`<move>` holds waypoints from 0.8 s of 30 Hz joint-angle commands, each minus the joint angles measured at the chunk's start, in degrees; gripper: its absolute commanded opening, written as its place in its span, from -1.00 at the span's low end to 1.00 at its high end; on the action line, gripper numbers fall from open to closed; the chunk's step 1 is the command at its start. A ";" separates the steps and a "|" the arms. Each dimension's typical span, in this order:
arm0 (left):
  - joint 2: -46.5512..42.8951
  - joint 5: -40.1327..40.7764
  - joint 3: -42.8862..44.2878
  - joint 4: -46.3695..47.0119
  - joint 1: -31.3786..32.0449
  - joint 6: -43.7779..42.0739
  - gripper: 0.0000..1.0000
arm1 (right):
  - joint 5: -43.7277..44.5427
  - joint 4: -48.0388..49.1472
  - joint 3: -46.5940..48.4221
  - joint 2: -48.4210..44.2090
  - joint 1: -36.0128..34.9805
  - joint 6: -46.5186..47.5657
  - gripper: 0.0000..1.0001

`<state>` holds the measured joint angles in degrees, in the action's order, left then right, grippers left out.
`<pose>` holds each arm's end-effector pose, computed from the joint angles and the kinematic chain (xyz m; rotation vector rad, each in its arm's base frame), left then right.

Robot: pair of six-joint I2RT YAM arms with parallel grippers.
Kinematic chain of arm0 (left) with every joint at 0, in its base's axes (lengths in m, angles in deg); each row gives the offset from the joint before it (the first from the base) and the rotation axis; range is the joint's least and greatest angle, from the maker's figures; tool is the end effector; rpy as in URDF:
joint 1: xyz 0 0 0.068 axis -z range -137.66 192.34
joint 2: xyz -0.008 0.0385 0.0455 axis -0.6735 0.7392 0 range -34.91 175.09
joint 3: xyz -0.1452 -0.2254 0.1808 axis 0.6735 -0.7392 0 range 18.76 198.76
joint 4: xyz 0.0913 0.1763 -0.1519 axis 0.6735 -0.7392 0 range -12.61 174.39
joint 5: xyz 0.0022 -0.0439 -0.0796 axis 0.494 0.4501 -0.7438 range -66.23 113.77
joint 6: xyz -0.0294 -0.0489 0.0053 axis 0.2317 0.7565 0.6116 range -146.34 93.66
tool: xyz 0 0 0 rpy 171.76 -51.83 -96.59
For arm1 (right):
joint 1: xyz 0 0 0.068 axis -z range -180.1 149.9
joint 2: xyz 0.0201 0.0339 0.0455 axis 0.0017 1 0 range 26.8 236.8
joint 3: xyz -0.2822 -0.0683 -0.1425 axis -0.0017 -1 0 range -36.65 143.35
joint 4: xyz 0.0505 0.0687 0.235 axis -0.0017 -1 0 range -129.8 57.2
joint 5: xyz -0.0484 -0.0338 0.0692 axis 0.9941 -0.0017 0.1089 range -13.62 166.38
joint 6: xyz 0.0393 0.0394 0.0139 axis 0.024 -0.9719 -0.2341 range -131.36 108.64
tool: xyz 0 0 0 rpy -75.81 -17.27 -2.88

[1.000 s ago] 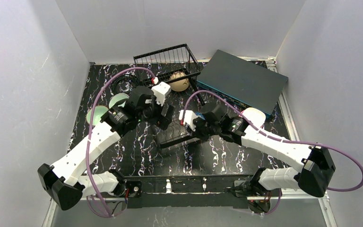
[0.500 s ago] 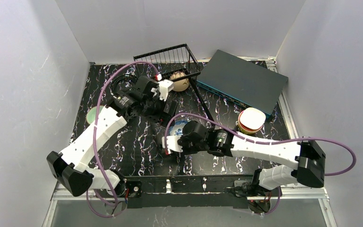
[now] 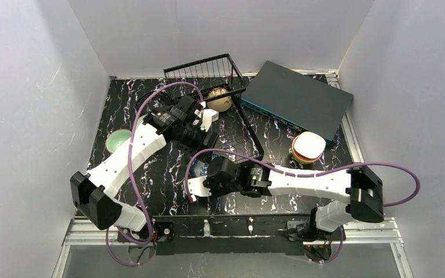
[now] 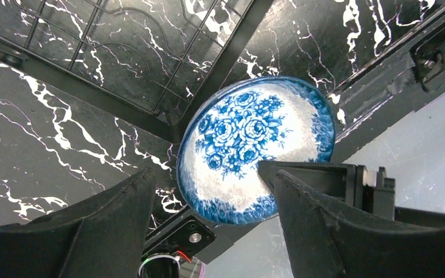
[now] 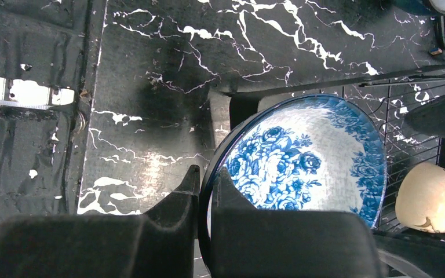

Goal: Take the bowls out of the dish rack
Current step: Place the bowl with the bowl.

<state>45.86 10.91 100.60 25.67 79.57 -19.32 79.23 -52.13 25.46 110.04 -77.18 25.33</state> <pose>0.2028 -0.1655 0.3939 0.7729 2.5313 -0.5653 0.0709 0.3005 0.3250 -1.9080 1.2762 0.3121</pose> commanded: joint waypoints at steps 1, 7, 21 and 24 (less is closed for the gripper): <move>0.52 -0.89 -2.18 -1.41 -0.23 -1.74 0.39 | 0.88 3.79 4.29 0.28 -1.26 0.89 -0.97; 1.82 0.70 -4.39 -0.06 -0.23 -1.78 0.14 | 1.38 3.40 5.56 1.25 -2.42 0.83 -0.97; 2.90 2.52 -6.63 1.35 0.03 -2.80 -0.46 | 1.66 2.84 6.45 3.26 -3.69 1.19 -0.97; 2.00 3.59 -6.60 1.26 0.03 -3.10 -0.64 | 1.82 2.71 6.07 3.48 -3.62 1.20 -0.97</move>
<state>49.65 13.56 94.13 27.58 79.57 -21.48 79.91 -52.33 28.52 113.52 -80.50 25.35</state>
